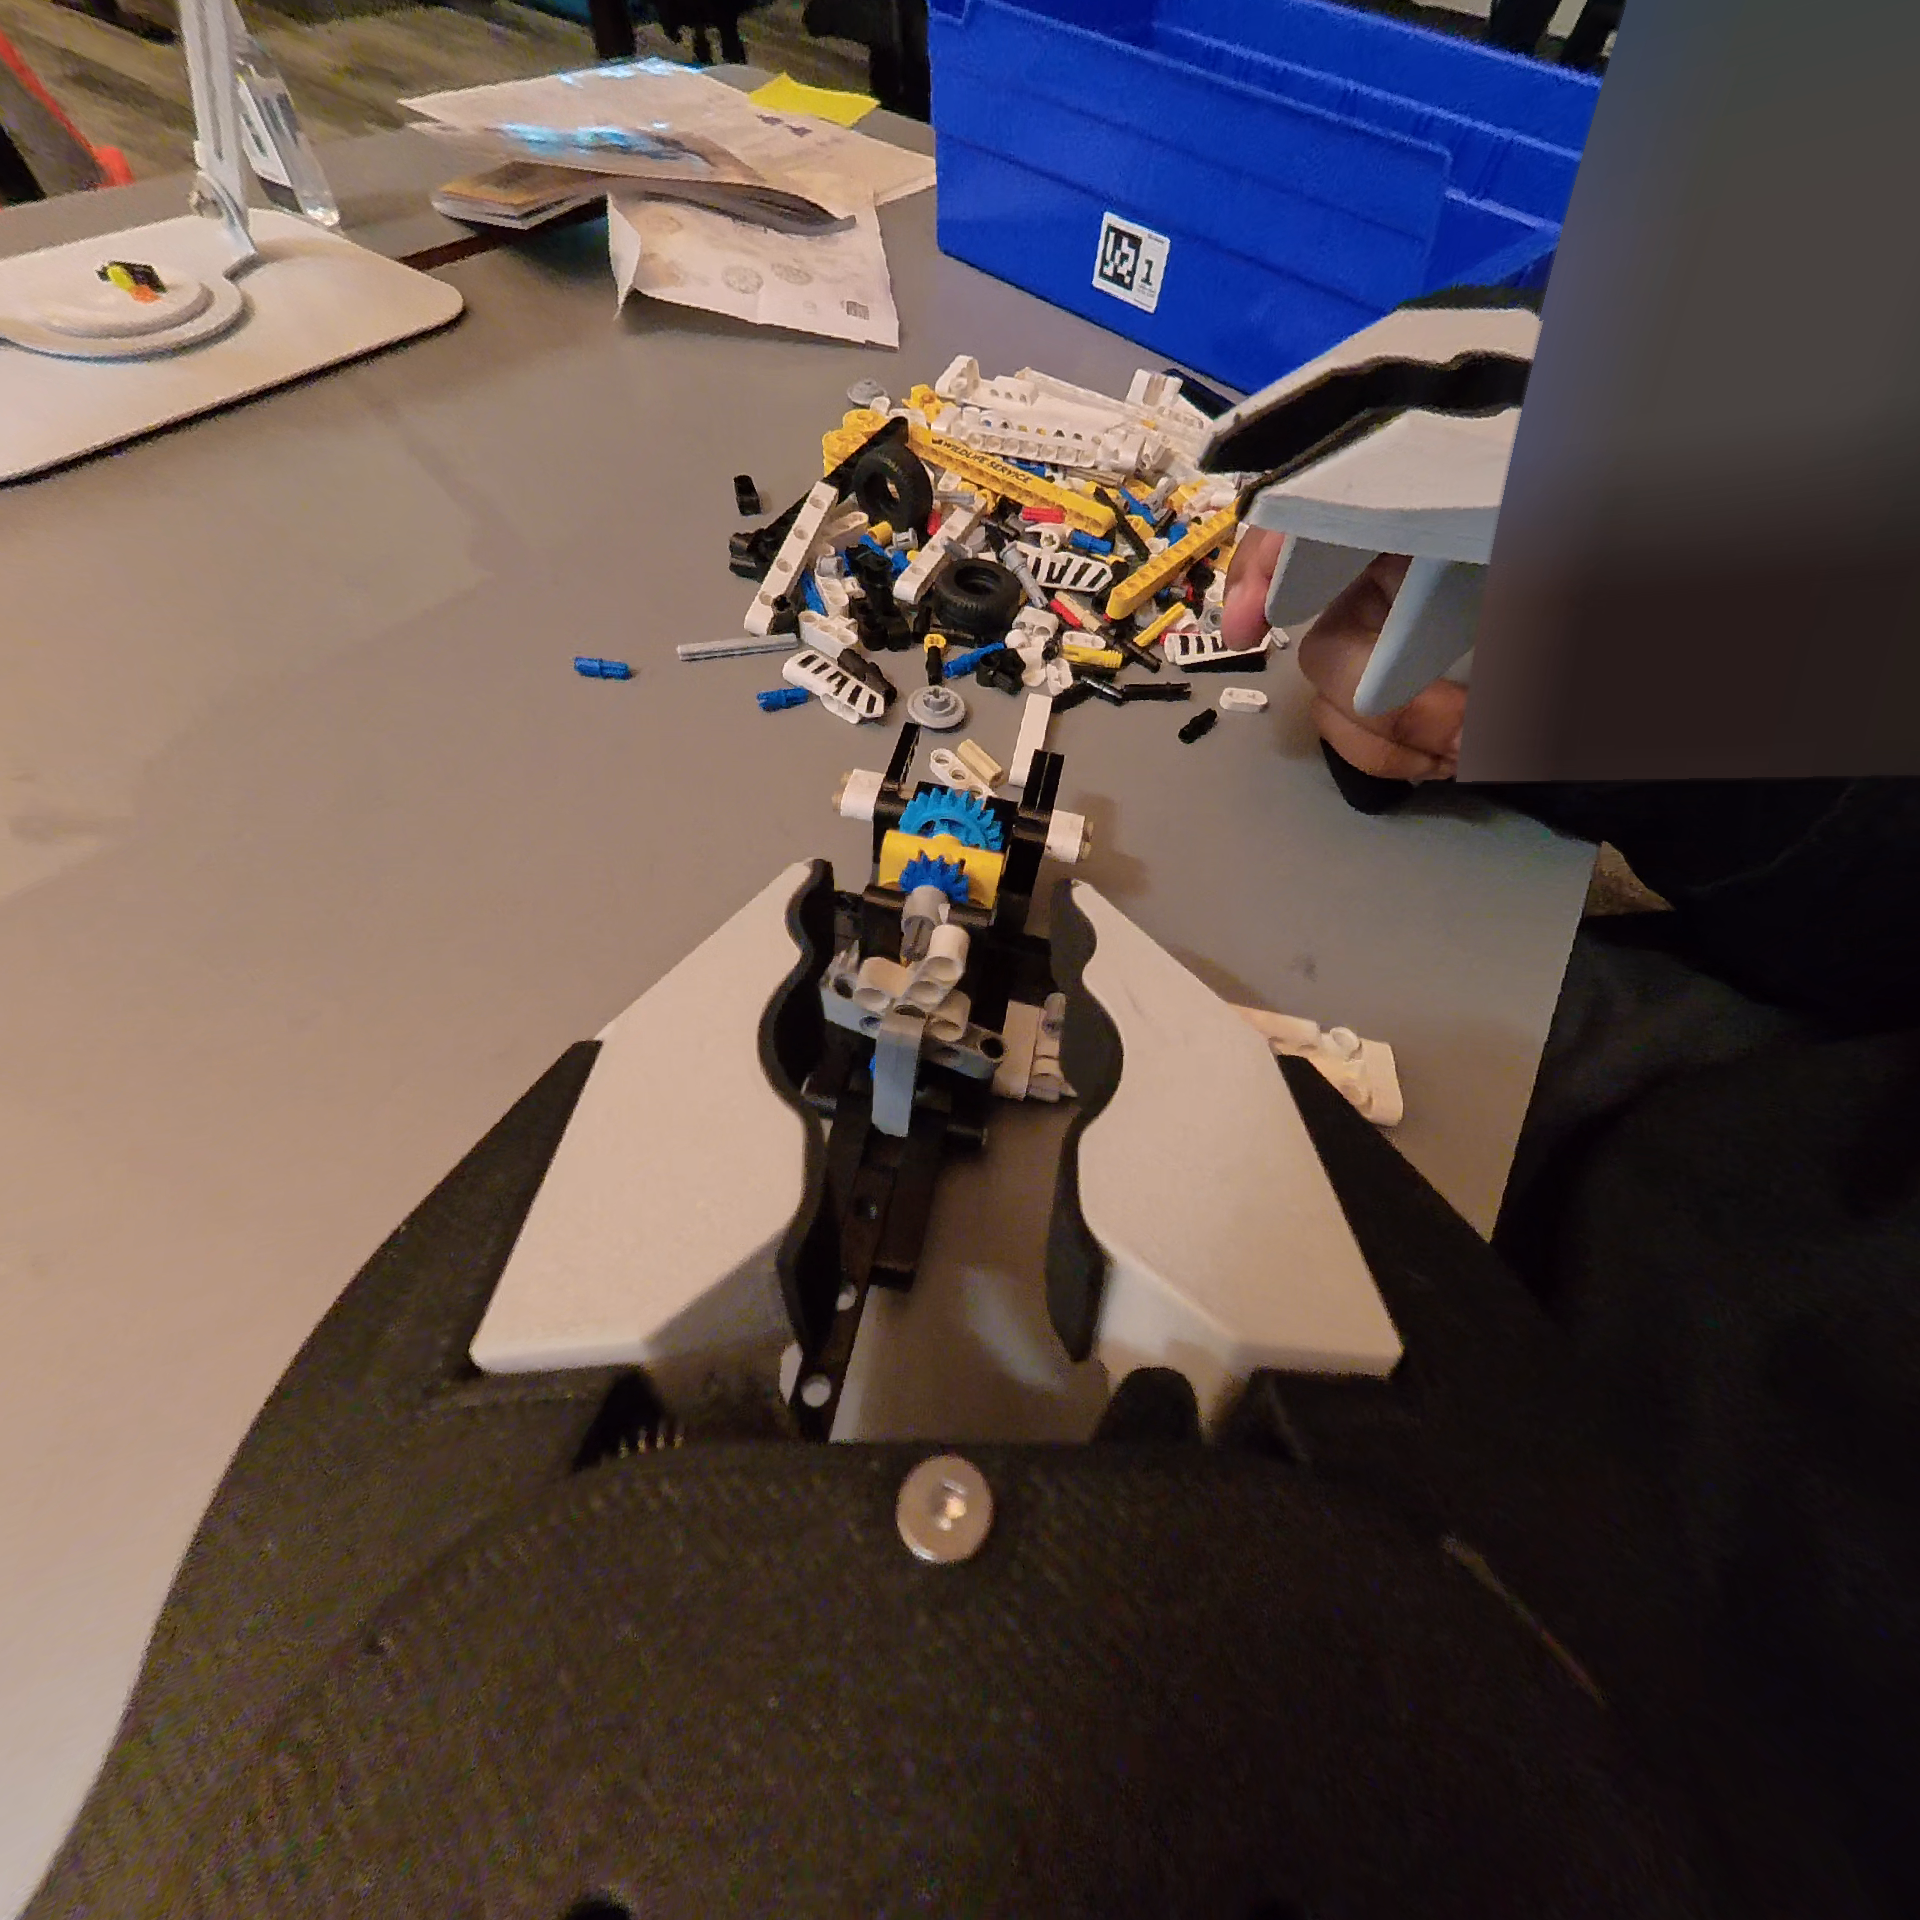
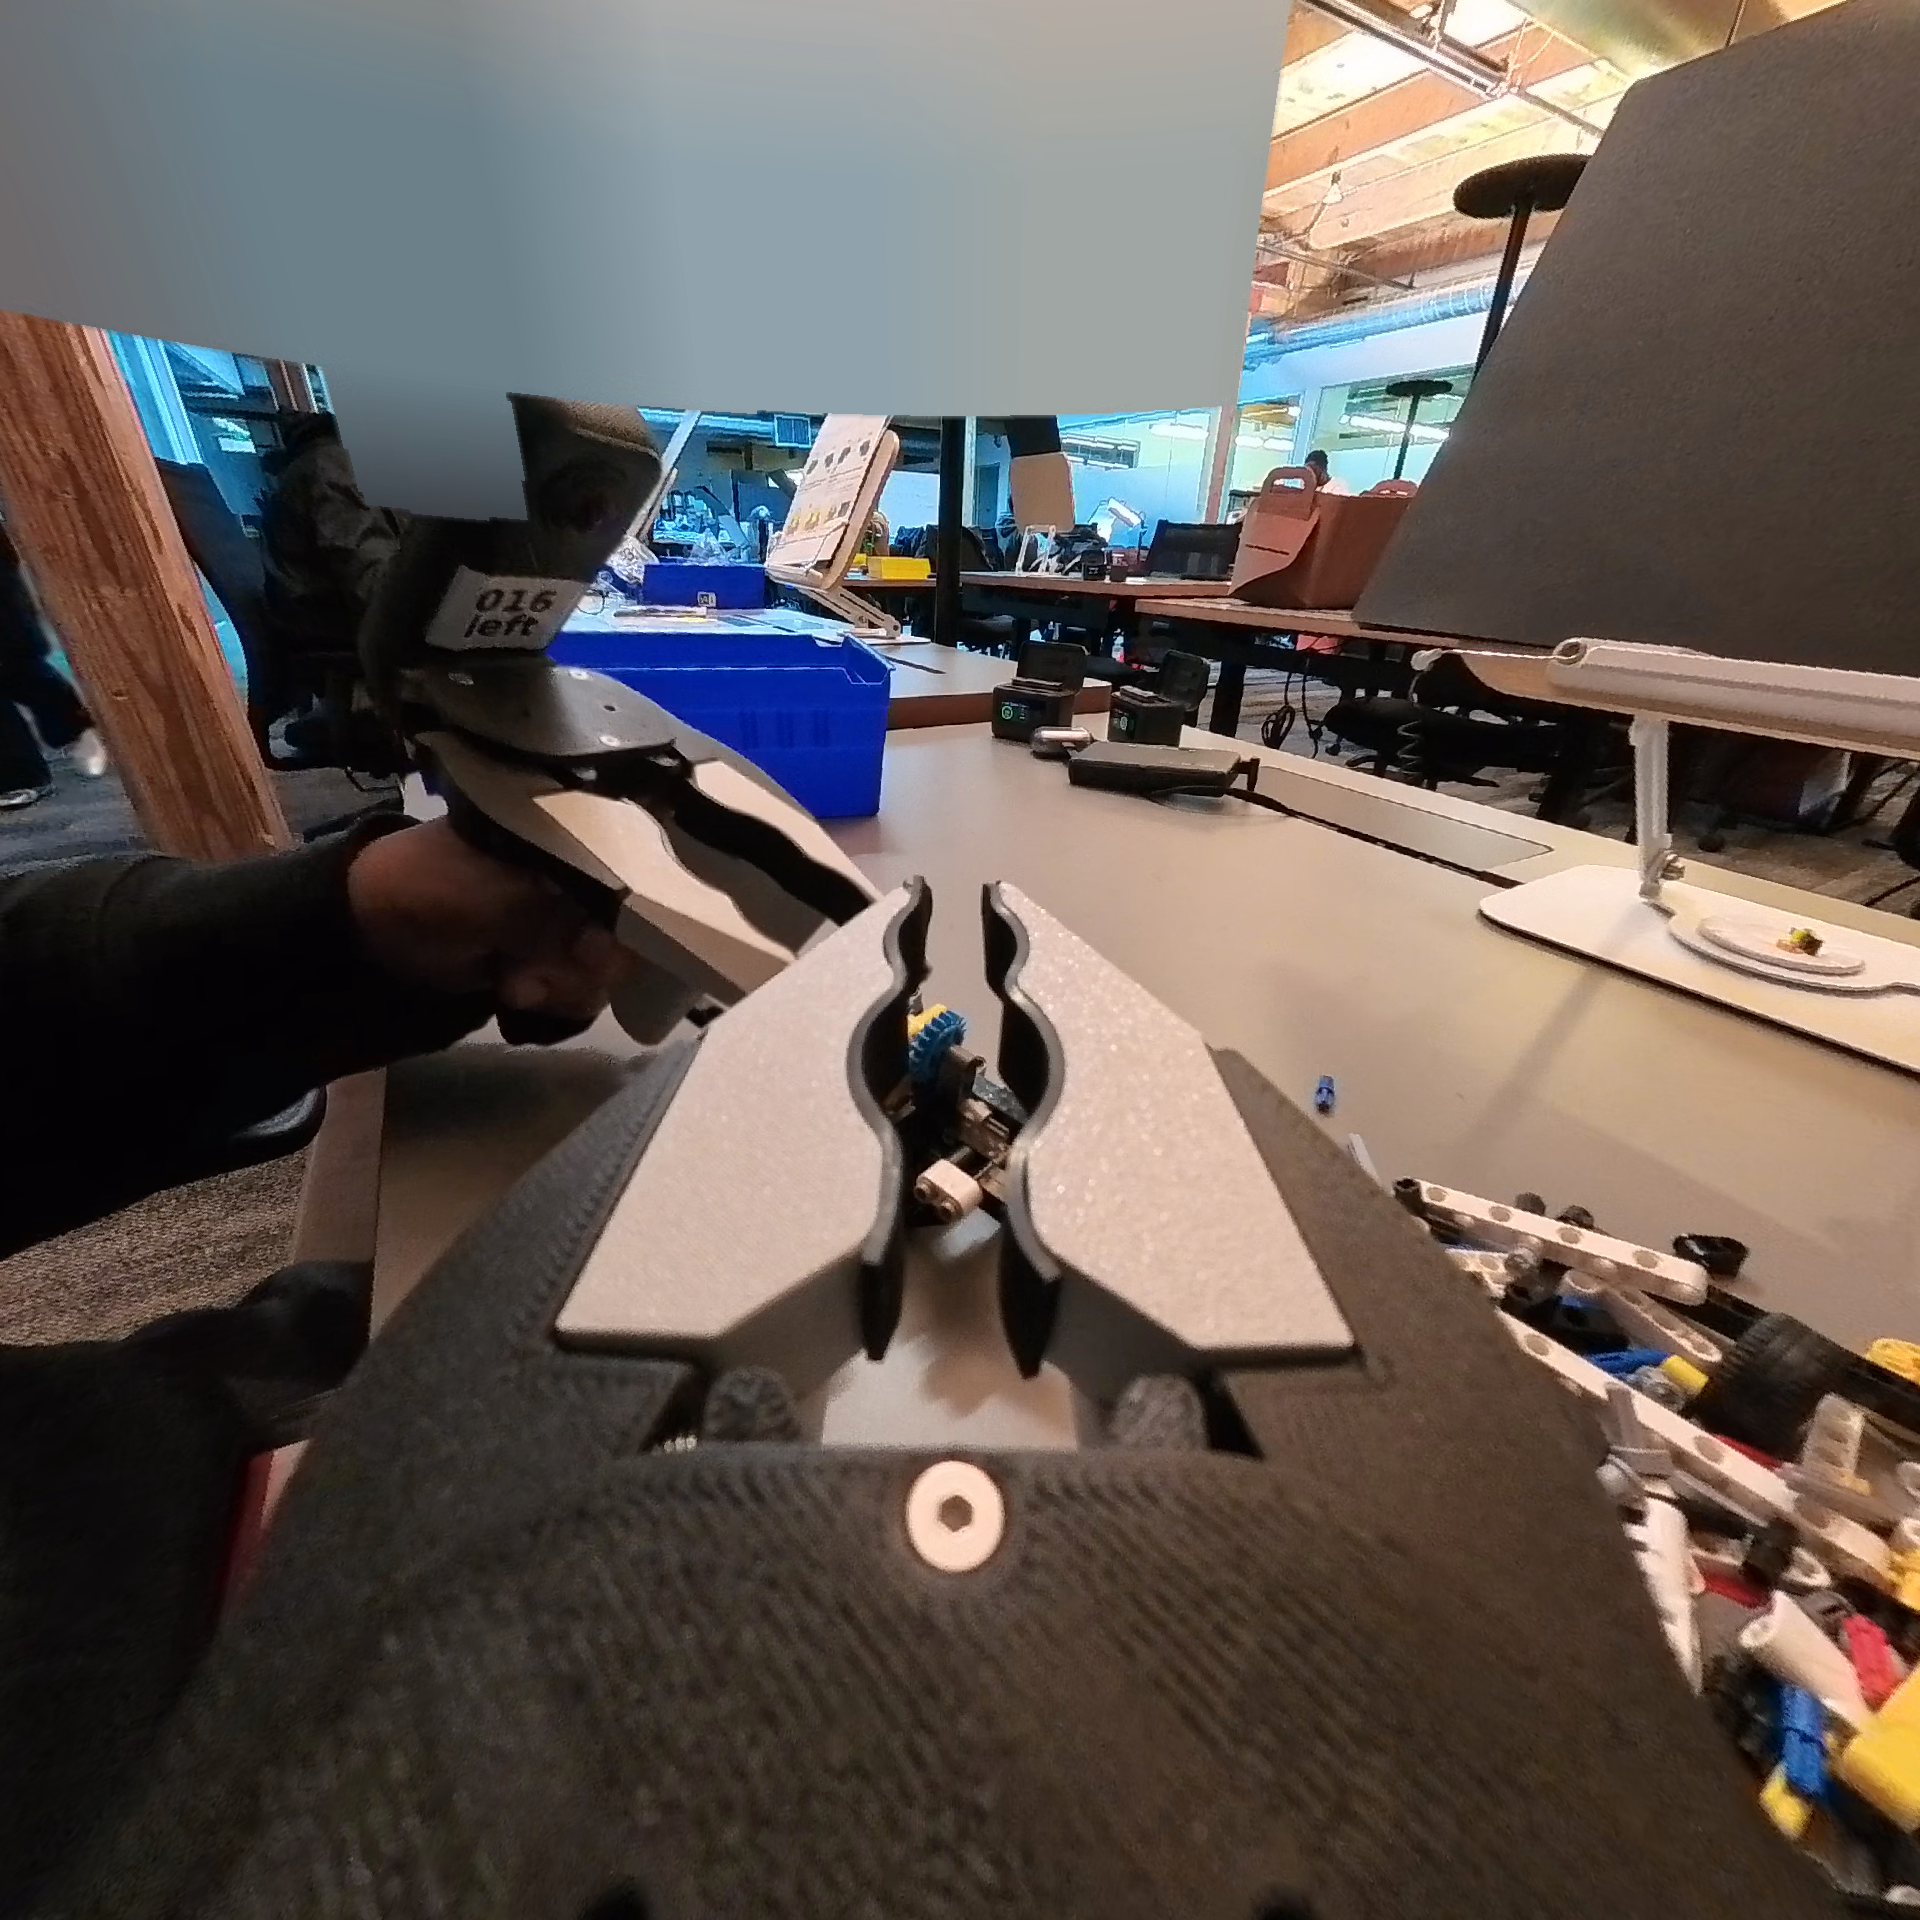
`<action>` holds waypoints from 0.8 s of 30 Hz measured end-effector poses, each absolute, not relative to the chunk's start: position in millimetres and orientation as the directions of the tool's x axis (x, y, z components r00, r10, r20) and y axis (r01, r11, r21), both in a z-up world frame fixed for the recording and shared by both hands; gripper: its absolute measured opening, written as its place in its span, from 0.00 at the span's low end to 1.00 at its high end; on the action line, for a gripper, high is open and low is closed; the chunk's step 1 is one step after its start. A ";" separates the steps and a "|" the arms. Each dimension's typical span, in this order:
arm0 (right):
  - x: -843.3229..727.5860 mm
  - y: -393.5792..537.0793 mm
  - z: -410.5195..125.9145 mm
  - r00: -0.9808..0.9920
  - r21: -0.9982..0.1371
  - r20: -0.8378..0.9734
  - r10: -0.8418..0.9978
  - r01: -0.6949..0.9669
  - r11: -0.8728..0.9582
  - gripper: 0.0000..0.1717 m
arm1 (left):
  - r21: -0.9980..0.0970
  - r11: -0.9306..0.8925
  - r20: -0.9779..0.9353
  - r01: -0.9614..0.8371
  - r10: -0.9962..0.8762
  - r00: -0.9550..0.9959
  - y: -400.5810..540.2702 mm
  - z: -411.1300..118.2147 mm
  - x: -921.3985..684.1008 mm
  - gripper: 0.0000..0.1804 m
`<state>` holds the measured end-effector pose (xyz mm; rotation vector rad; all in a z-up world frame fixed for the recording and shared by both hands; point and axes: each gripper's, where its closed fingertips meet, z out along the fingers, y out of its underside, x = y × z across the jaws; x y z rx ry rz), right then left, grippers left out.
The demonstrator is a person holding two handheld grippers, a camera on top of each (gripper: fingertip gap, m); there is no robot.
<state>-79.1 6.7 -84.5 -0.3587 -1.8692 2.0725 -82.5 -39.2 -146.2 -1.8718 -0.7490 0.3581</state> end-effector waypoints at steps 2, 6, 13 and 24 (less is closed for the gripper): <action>-79.1 6.6 -84.5 -0.915 -0.994 0.032 0.402 -0.073 -0.087 0.04 | -0.905 -0.264 0.093 0.333 0.641 0.762 -36.4 -147.6 -82.6 0.22; -79.1 6.8 -84.3 -0.915 -0.993 0.032 0.402 -0.073 -0.088 0.04 | -0.901 -0.269 0.095 0.339 0.640 0.762 -34.0 -151.6 -83.1 0.21; -79.3 6.9 -84.3 -0.915 -0.993 0.032 0.402 -0.073 -0.088 0.04 | -0.901 -0.266 0.101 0.344 0.642 0.760 -39.3 -152.6 -83.9 0.13; -79.3 7.7 -83.5 -0.915 -0.993 0.030 0.402 -0.074 -0.095 0.04 | -0.900 -0.285 0.153 0.329 0.499 0.853 -58.0 -152.9 -62.2 0.13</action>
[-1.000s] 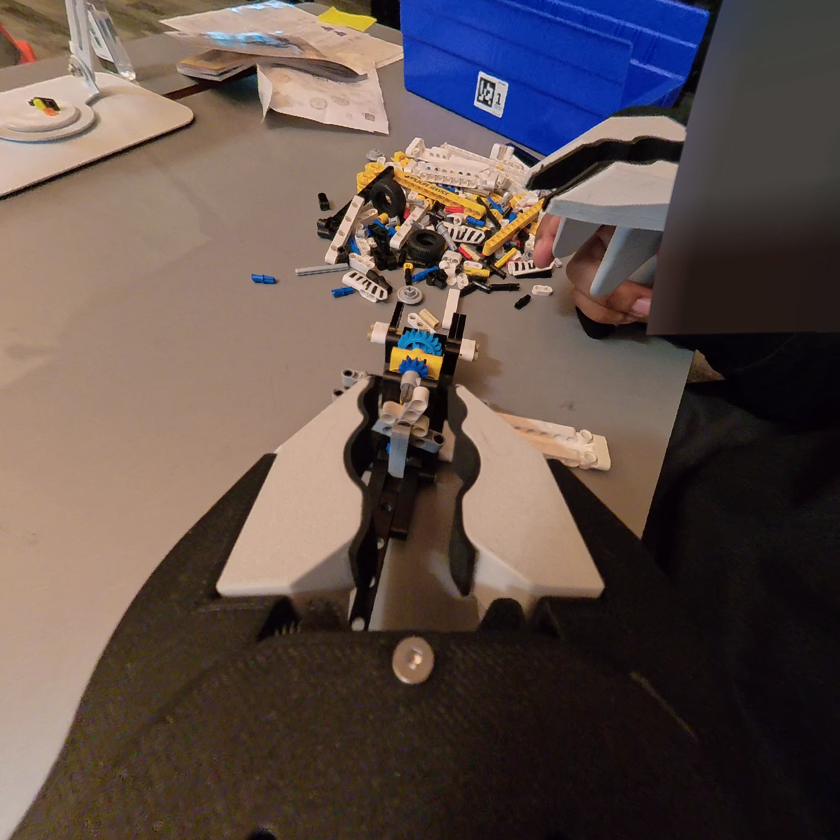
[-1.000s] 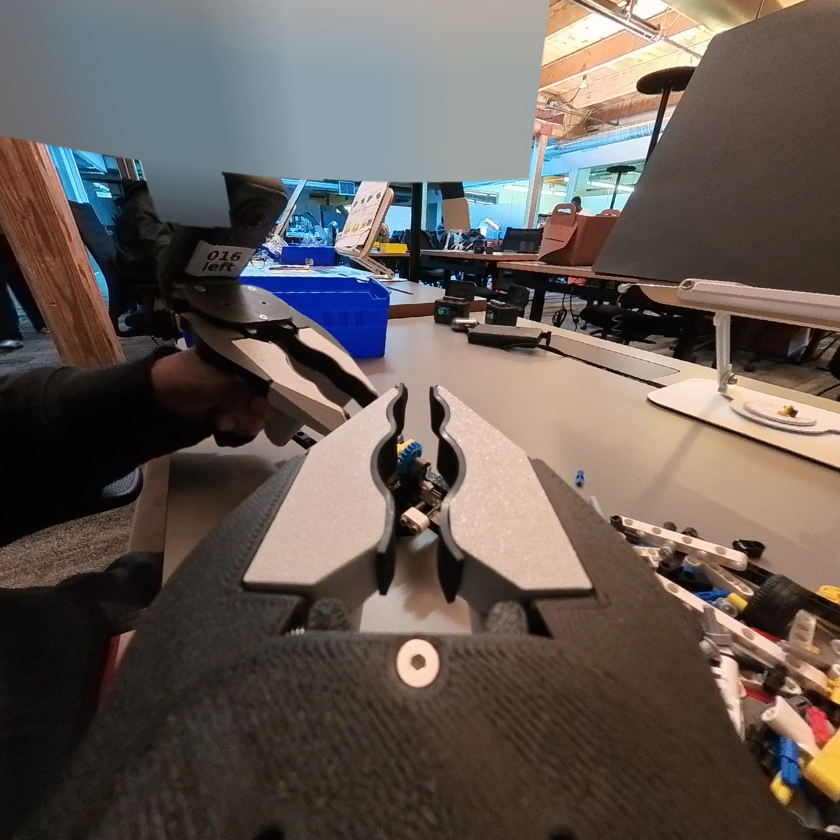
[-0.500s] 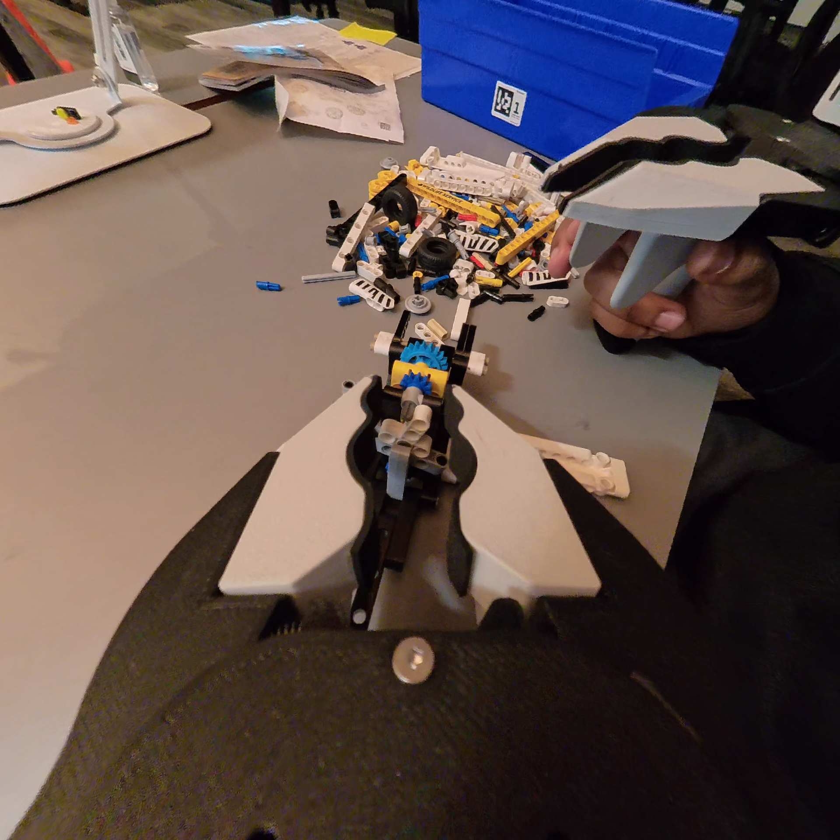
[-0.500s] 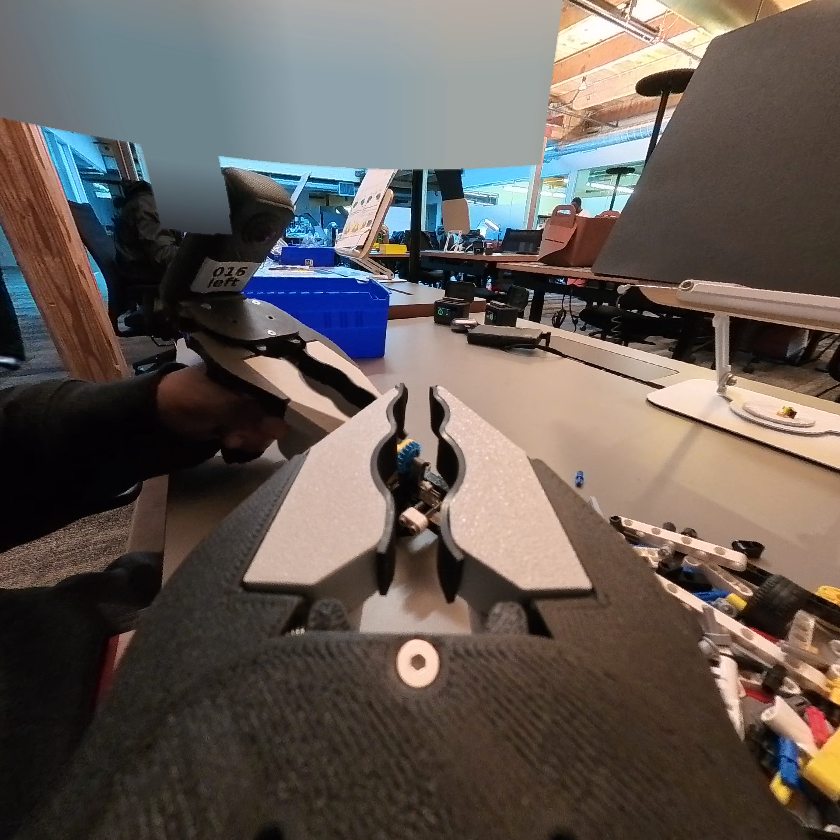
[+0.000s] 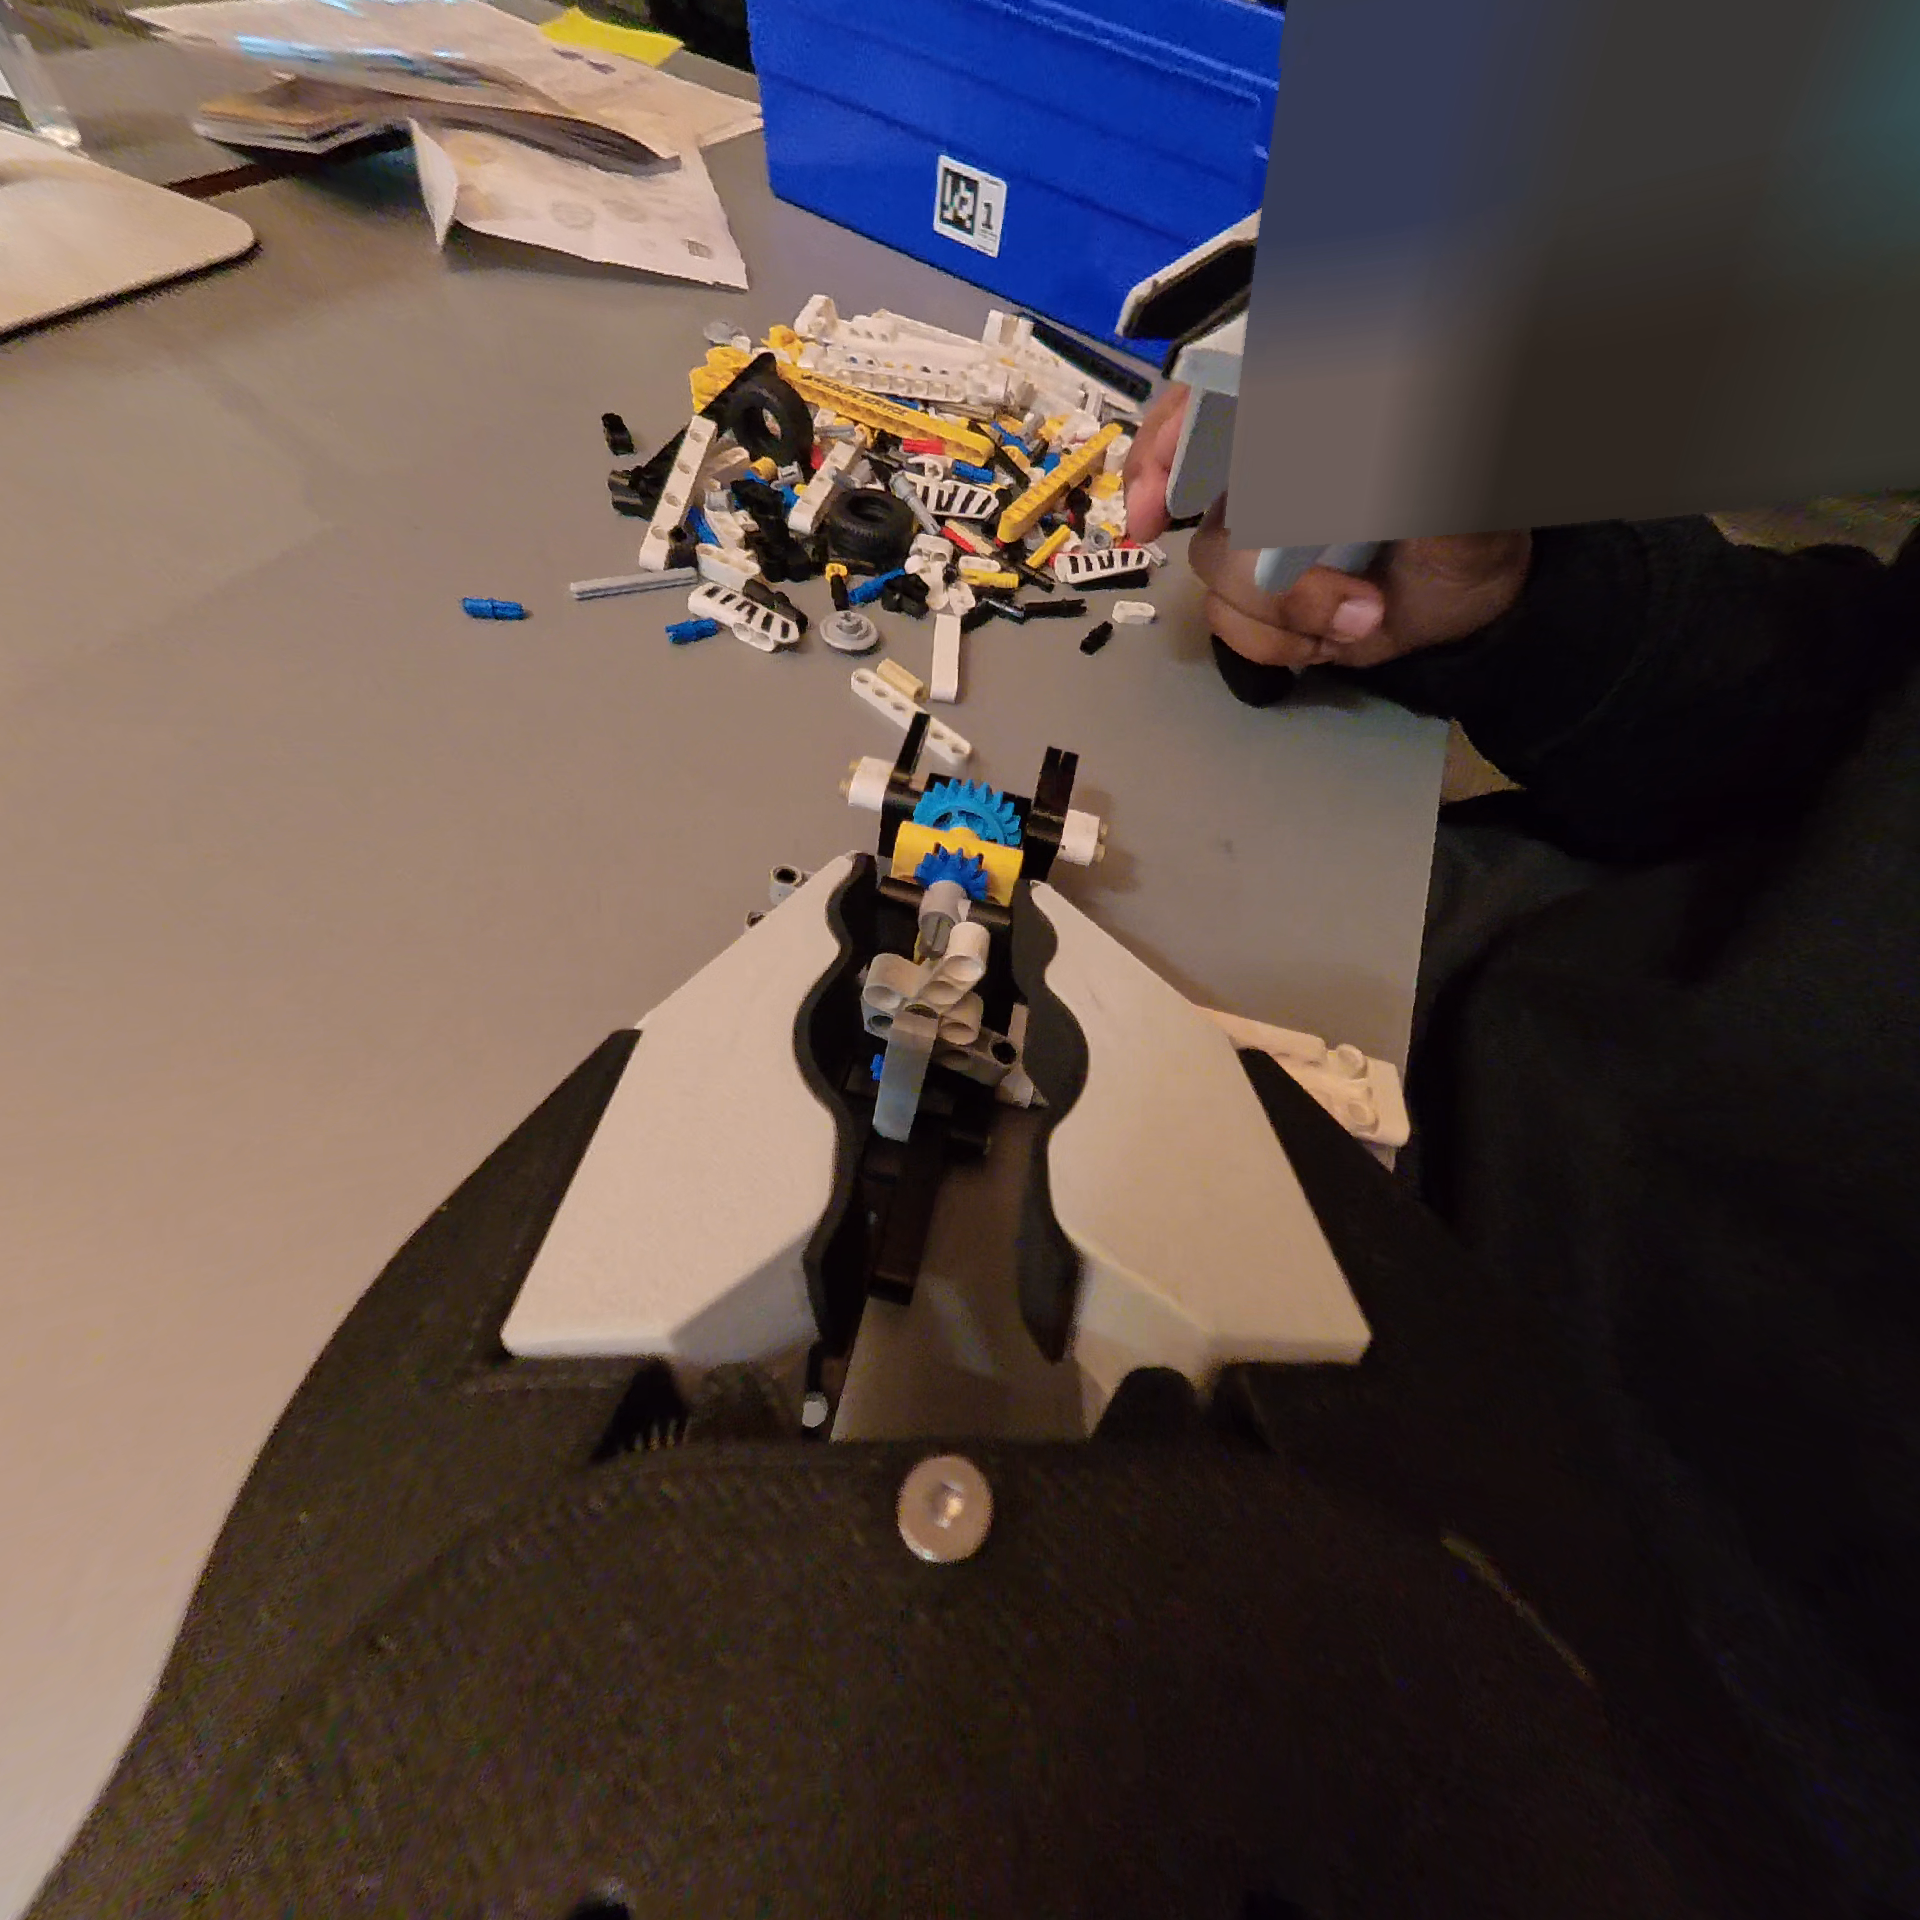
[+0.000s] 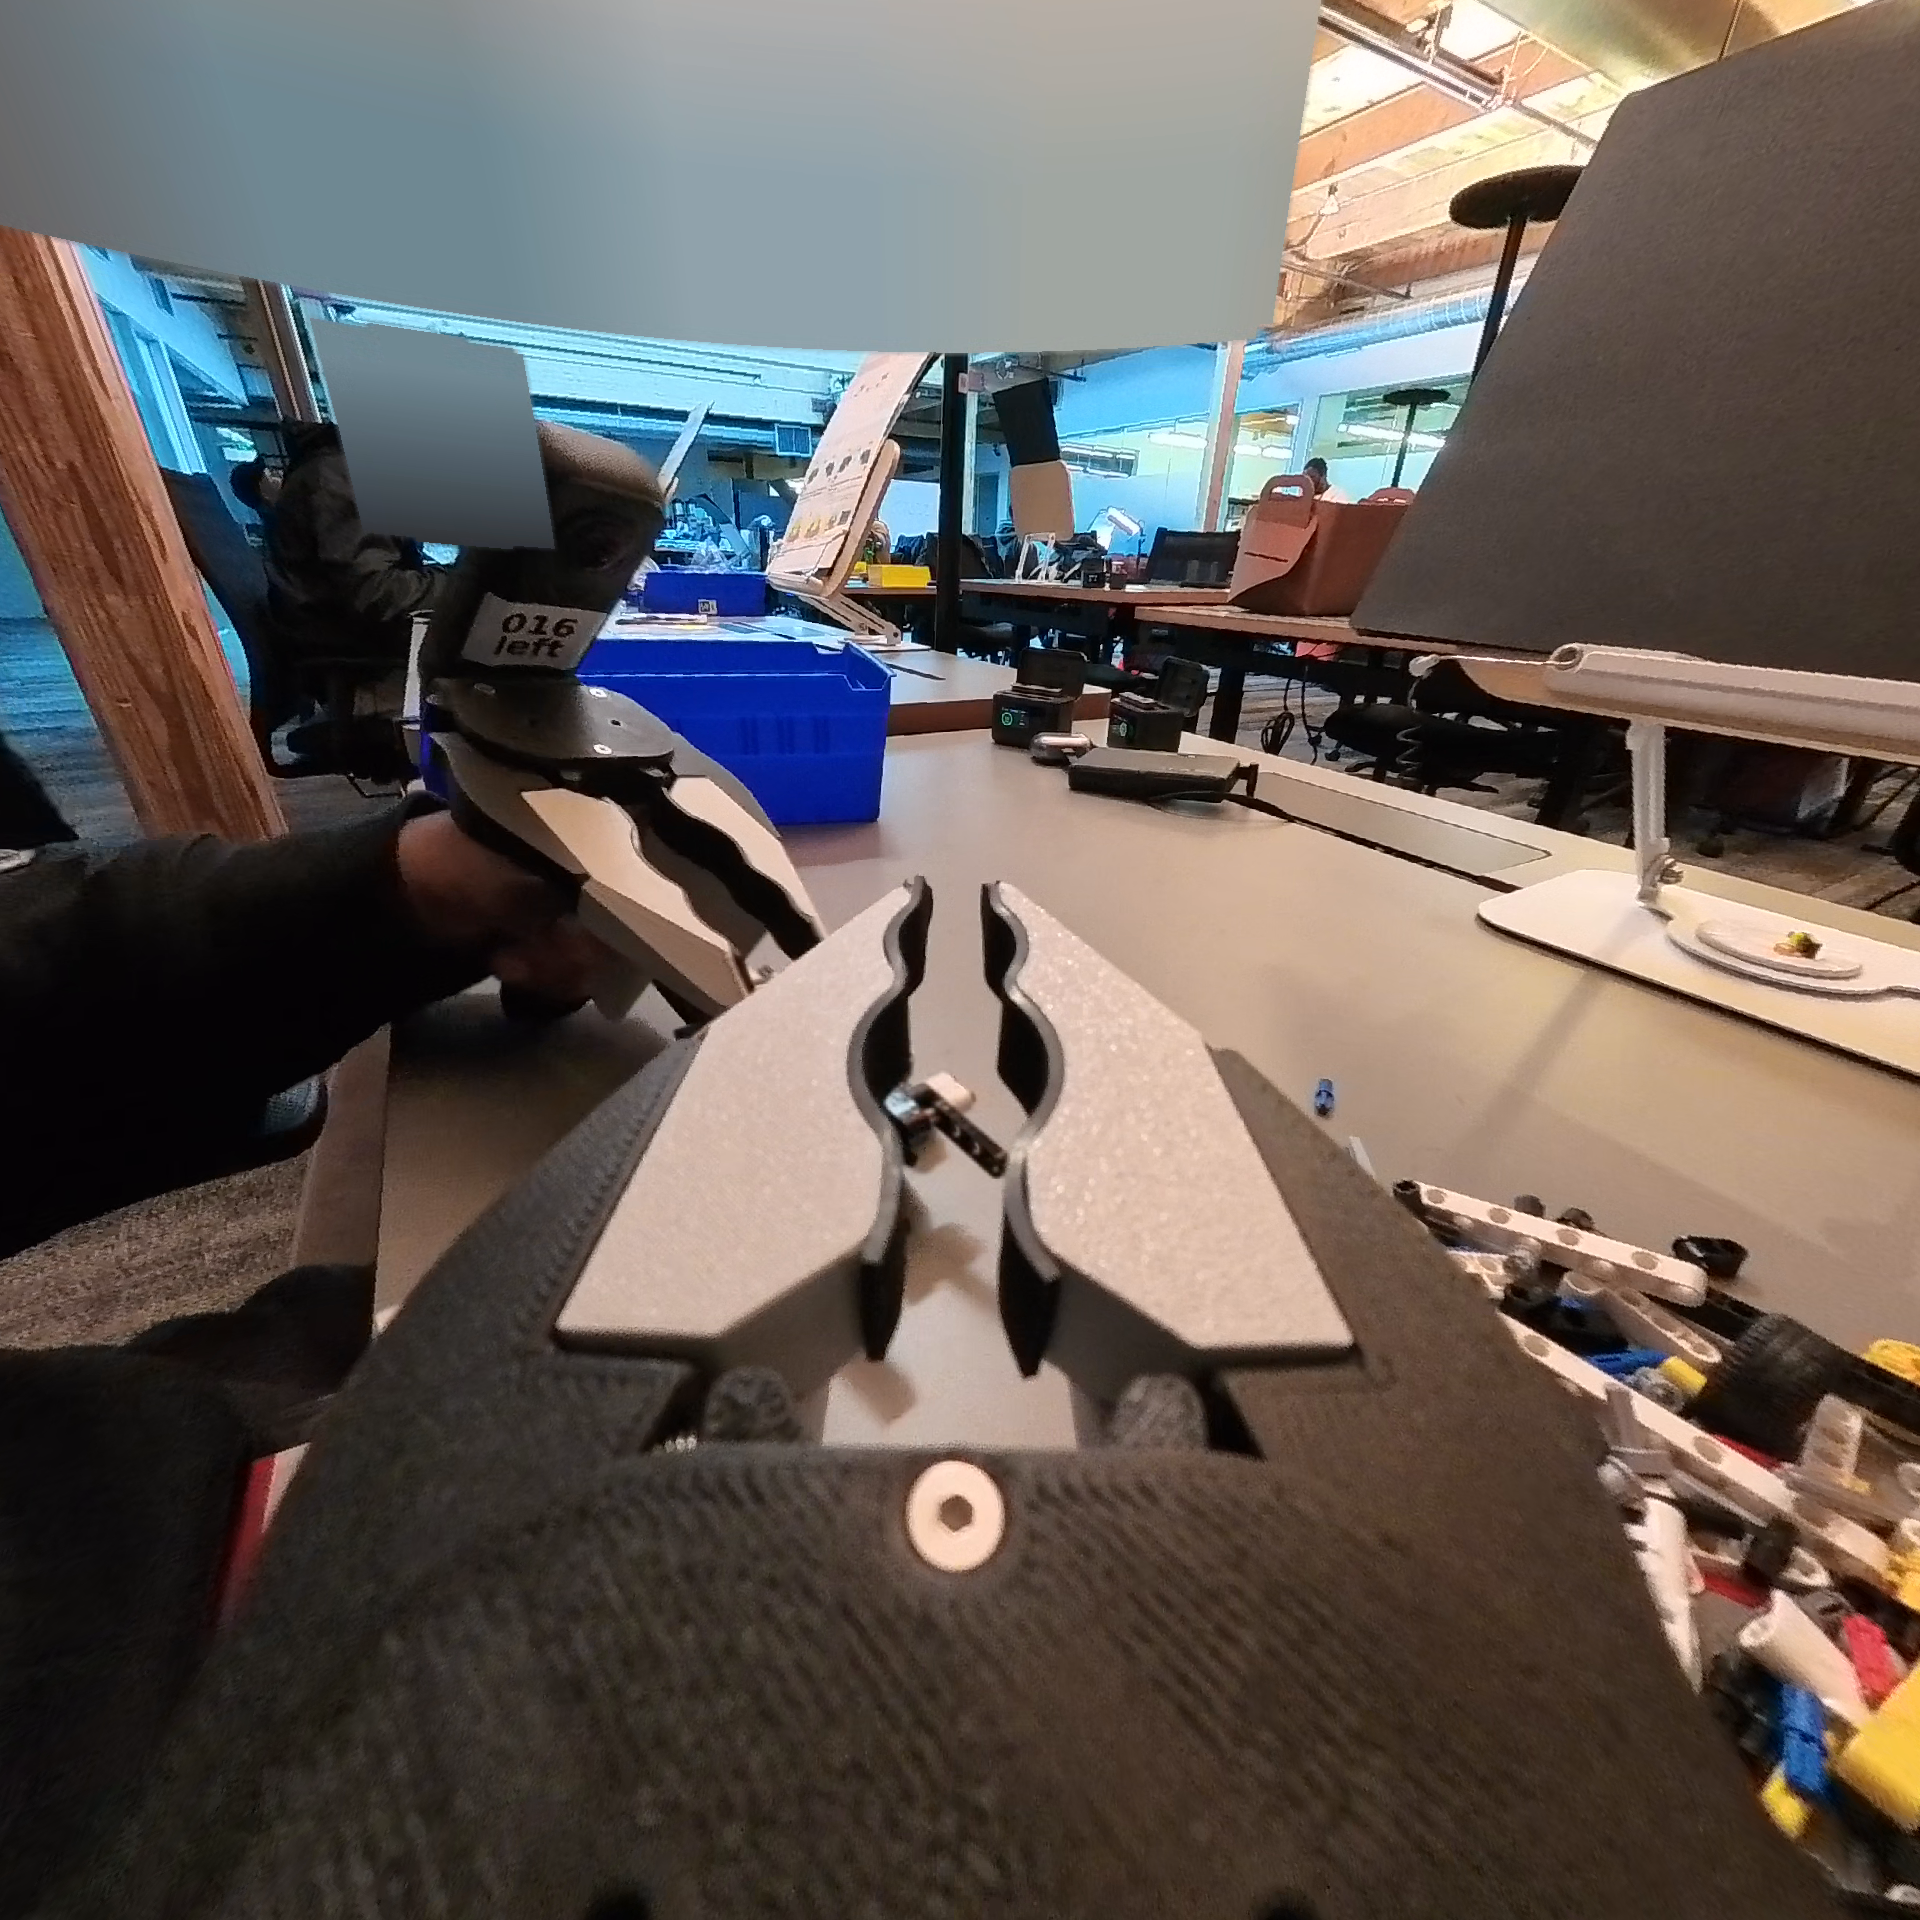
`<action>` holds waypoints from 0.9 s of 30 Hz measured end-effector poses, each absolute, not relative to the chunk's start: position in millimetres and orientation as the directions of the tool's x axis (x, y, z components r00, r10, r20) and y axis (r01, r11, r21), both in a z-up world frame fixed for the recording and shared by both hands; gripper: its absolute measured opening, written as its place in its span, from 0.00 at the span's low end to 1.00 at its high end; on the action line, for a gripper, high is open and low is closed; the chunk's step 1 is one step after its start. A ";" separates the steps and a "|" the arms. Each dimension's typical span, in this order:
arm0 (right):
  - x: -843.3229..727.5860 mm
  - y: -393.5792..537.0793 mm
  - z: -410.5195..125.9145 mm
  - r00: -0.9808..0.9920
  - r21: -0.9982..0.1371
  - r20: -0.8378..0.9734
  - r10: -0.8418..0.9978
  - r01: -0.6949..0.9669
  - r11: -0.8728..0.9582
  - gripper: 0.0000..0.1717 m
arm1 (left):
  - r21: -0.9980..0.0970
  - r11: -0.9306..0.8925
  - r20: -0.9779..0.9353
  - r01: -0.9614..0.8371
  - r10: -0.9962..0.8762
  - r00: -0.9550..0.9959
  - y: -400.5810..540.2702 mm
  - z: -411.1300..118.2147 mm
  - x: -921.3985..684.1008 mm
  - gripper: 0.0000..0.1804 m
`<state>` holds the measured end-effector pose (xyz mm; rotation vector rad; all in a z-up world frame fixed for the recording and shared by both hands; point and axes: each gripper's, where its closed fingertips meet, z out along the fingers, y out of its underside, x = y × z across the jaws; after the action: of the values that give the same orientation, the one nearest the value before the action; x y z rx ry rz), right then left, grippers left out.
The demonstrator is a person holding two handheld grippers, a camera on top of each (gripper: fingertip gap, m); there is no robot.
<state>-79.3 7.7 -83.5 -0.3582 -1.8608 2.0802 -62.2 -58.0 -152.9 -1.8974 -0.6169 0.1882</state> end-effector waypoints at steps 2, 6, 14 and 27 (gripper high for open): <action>-79.2 7.8 -83.4 -0.915 -0.993 0.029 0.402 -0.074 -0.096 0.04 | -0.899 -0.289 0.153 0.328 0.494 0.856 -61.3 -153.0 -60.9 0.14; -79.0 7.8 -83.3 -0.915 -0.993 0.030 0.401 -0.075 -0.097 0.04 | -0.896 -0.291 0.165 0.336 0.485 0.859 -63.7 -153.3 -58.8 0.13; -79.0 7.7 -83.4 -0.915 -0.993 0.028 0.401 -0.073 -0.097 0.04 | -0.895 -0.293 0.166 0.336 0.480 0.861 -63.6 -153.7 -57.8 0.14; -78.3 7.4 -83.5 -0.916 -0.993 0.027 0.401 -0.072 -0.097 0.04 | -0.891 -0.303 0.178 0.337 0.451 0.875 -61.9 -154.2 -52.1 0.14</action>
<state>-78.3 7.4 -83.5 -0.3601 -1.8614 2.0825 -52.1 -61.9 -154.2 -1.9163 -0.5822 0.1257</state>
